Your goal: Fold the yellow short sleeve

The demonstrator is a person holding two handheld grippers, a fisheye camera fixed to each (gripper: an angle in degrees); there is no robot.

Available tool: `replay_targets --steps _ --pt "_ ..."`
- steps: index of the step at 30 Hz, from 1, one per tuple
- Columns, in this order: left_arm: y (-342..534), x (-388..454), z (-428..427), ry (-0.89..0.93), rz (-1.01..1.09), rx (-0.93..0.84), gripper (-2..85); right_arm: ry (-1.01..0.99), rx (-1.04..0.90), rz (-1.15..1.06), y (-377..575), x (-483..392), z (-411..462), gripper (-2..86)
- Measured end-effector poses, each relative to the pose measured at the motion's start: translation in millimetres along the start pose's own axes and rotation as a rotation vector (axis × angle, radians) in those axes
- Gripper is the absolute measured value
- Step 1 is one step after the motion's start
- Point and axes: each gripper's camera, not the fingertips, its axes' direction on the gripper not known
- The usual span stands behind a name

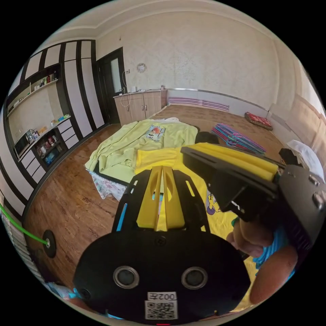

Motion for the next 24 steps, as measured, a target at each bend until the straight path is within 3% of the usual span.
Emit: replay_targets --steps 24 --pt "-40 28 -29 0.055 -0.001 0.021 -0.9 -0.008 0.013 -0.056 31 -12 -32 1.5"
